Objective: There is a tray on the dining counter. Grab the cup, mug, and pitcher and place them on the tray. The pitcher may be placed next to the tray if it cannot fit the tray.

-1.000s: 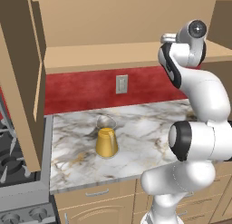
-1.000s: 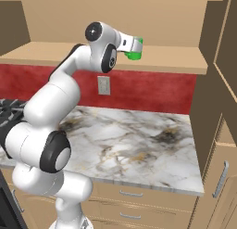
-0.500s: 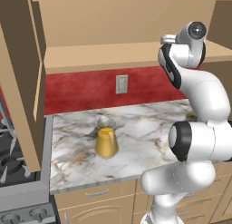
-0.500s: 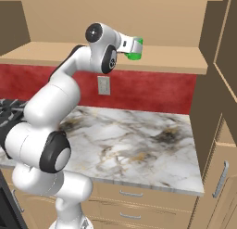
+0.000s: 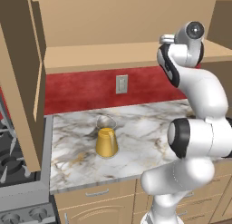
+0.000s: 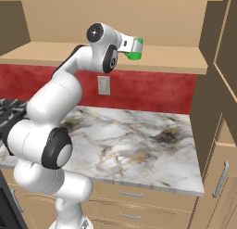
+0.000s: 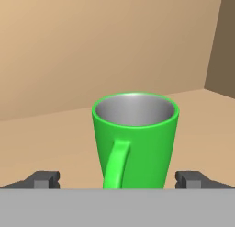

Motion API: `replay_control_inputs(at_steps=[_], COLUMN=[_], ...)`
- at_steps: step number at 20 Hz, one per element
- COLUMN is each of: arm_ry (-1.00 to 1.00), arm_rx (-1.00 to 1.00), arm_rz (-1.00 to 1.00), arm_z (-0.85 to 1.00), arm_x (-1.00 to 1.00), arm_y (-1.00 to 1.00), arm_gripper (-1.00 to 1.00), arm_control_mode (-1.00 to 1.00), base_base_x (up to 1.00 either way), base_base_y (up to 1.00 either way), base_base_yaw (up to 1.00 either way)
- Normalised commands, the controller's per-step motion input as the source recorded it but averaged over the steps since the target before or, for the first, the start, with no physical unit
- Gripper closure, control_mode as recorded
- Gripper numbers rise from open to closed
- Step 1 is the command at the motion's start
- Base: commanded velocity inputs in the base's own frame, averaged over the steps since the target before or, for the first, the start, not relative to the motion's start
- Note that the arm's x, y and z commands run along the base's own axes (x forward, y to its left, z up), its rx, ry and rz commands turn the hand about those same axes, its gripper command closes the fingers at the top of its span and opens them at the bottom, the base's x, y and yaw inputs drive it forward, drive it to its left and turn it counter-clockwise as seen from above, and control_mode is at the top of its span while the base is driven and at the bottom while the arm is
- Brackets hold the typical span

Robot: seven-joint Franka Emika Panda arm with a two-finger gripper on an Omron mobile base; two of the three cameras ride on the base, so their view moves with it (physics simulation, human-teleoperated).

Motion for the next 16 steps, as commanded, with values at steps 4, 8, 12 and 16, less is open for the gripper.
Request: replay_control_inputs(at_steps=[4,8,12,16], arm_ry=[0.0,0.0,0.0,0.0], arm_rx=[0.0,0.0,0.0,0.0], arm_rz=[0.0,0.0,0.0,0.0], arm_z=[0.0,0.0,0.0,0.0], arm_x=[0.1,0.05,0.07,0.11], arm_y=[0.0,0.0,0.0,0.0], arm_gripper=[-1.0,-1.0,-1.0,-1.0], arm_control_mode=[-1.0,-1.0,-1.0,-1.0], base_base_x=[0.0,0.0,0.0,0.0], base_base_y=[0.0,0.0,0.0,0.0], base_base_yaw=[0.0,0.0,0.0,0.0])
